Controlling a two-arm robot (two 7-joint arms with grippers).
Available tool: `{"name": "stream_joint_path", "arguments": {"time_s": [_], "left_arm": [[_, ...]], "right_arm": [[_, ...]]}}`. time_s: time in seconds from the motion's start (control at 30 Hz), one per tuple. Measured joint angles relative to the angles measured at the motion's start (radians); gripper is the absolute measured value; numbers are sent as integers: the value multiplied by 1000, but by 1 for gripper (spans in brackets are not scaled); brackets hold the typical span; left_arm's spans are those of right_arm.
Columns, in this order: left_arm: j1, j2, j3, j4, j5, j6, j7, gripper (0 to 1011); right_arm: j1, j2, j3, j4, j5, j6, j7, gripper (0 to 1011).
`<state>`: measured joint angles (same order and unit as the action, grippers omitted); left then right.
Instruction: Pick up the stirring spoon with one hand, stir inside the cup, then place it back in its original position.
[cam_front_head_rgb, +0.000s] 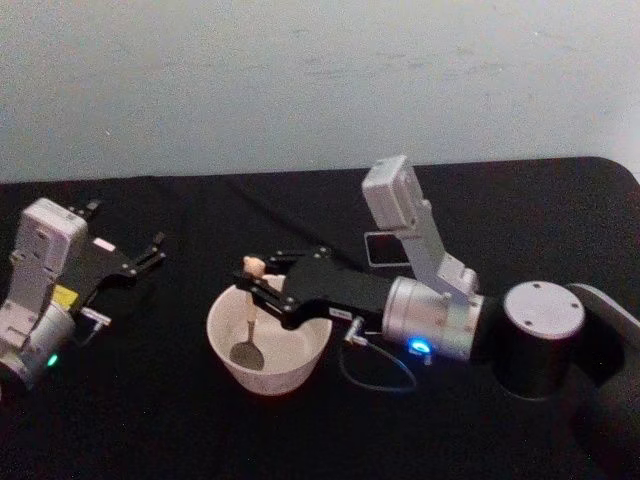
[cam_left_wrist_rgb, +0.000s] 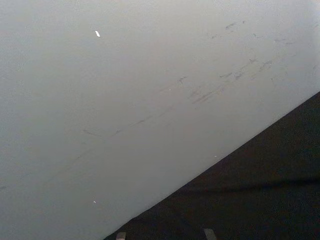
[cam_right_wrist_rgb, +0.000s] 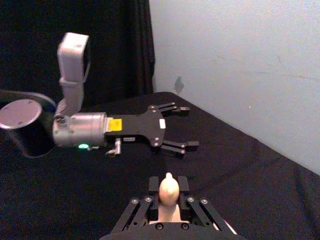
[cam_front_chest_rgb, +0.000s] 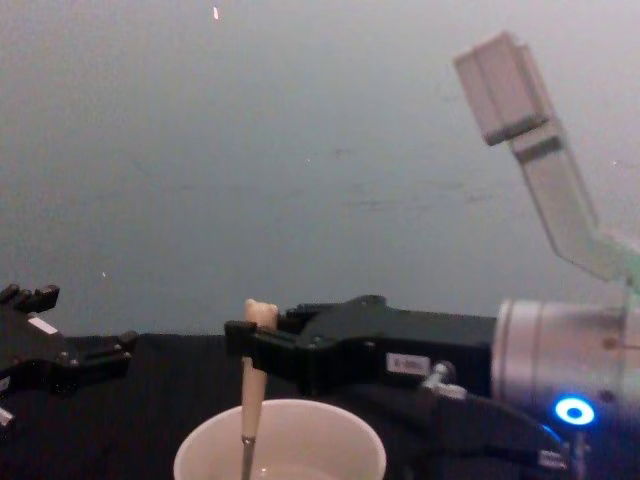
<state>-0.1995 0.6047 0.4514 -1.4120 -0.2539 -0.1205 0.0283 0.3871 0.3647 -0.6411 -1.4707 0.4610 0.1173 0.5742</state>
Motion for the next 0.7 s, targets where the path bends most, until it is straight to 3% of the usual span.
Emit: {"name": "stream_joint_path", "arguments": {"time_s": [0.17, 0.37, 0.57, 0.7], "left_arm": [[0, 0, 0, 0, 0, 0, 0, 1001], [0, 0, 0, 0, 0, 0, 0, 1001], [0, 0, 0, 0, 0, 0, 0, 1001], [0, 0, 0, 0, 0, 0, 0, 1001]], "right_arm": [[45, -51, -3, 71, -6, 12, -29, 214], [80, -77, 18, 127, -22, 5, -63, 214], [83, -60, 43, 127, -29, -2, -69, 214], [64, -23, 63, 97, -30, -7, -59, 214]]}}
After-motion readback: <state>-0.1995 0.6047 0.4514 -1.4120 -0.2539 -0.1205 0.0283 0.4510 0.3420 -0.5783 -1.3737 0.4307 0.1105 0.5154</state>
